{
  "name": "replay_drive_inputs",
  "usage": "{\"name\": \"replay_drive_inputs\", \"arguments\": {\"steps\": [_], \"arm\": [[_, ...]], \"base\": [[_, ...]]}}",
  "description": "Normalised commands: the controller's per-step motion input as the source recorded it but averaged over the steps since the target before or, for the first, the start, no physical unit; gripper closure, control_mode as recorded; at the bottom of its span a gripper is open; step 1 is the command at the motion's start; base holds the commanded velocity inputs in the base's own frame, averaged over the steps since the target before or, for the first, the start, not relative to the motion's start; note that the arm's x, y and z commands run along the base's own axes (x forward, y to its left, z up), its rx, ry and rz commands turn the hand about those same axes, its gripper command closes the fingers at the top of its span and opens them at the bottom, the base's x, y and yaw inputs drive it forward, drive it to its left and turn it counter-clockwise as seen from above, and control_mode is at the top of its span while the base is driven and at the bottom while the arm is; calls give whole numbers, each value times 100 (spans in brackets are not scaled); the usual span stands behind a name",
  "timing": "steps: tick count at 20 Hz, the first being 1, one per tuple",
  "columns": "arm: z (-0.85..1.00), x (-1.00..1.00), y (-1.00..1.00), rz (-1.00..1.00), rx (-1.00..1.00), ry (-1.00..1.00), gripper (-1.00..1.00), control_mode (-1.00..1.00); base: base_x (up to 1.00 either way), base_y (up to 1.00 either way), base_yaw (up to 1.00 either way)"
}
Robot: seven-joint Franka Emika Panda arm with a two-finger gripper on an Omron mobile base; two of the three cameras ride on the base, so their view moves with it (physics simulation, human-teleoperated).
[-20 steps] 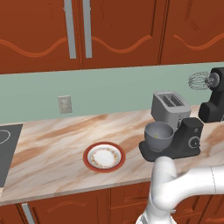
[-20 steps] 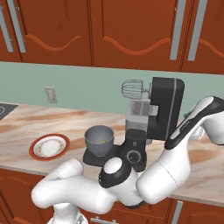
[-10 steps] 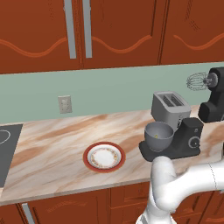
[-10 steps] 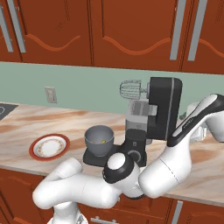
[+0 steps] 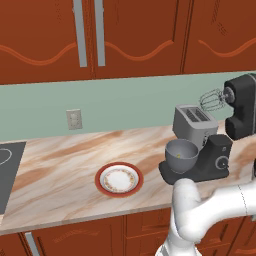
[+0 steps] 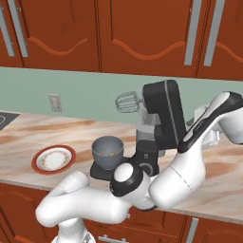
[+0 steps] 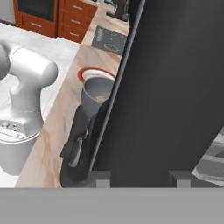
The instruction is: Add butter and sugar cubes to the stand mixer bowl and then turn on the stand mixer to begin making frosting.
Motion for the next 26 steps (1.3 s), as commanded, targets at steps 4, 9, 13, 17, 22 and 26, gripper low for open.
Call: {"name": "replay_drive_inputs", "arguments": {"steps": [4,9,13,17,22,26], "arm": [[1,-20,71,0,-4,0,-100,-100],[0,-25,61,0,-2,0,-100,-100],[0,-27,51,0,-1,0,-100,-100],[-2,-27,45,0,0,0,-100,-100],[0,-32,46,0,0,0,-100,-100],[0,-49,0,0,0,0,-100,-100]], "base": [[0,0,0],[0,0,0],[0,0,0],[0,0,0],[0,0,0],[0,0,0]]}}
